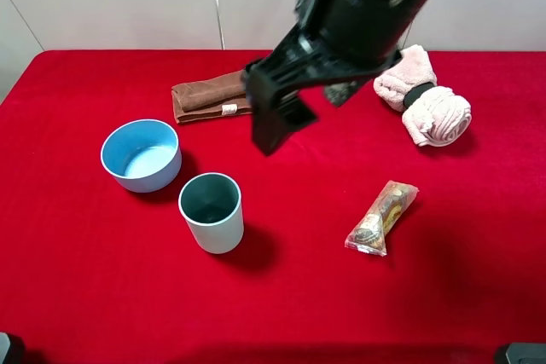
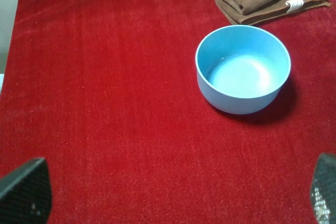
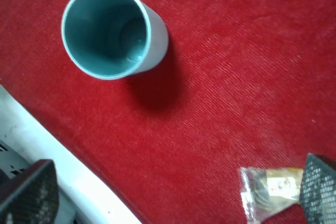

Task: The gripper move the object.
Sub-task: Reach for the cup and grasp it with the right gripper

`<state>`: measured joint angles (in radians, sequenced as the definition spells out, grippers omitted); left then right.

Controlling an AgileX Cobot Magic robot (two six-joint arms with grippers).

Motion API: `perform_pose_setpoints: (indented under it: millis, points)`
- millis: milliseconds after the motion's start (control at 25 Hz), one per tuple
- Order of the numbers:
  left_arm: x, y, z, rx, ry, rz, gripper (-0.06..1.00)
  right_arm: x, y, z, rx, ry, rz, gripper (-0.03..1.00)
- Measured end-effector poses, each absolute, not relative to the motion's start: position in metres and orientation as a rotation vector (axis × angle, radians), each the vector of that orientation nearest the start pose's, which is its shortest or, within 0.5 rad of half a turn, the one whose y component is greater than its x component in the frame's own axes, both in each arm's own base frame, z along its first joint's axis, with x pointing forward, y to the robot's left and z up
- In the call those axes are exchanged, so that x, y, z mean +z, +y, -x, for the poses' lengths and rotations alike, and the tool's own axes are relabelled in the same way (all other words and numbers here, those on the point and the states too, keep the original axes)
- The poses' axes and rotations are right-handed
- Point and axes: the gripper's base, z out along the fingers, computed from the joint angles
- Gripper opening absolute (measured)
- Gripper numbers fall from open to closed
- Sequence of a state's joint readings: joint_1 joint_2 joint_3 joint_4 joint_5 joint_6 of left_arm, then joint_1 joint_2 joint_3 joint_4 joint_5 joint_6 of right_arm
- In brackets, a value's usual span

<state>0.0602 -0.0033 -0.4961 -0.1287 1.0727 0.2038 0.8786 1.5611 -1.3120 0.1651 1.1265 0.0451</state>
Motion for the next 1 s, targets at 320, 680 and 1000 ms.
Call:
perform_pose_setpoints:
  millis: [320,680,1000]
  points:
    - [0.276,-0.011,0.005,0.010,2.044,-0.154,0.98,0.271,0.268,-0.200,0.412,2.766,1.101,0.69]
    - [0.276,-0.011,0.005,0.010,2.044,-0.154,0.98,0.249,0.283,-0.213,0.414,2.768,1.079,0.69]
    - [0.276,-0.011,0.005,0.010,2.044,-0.154,0.98,0.221,0.297,-0.224,0.392,2.794,1.079,0.69]
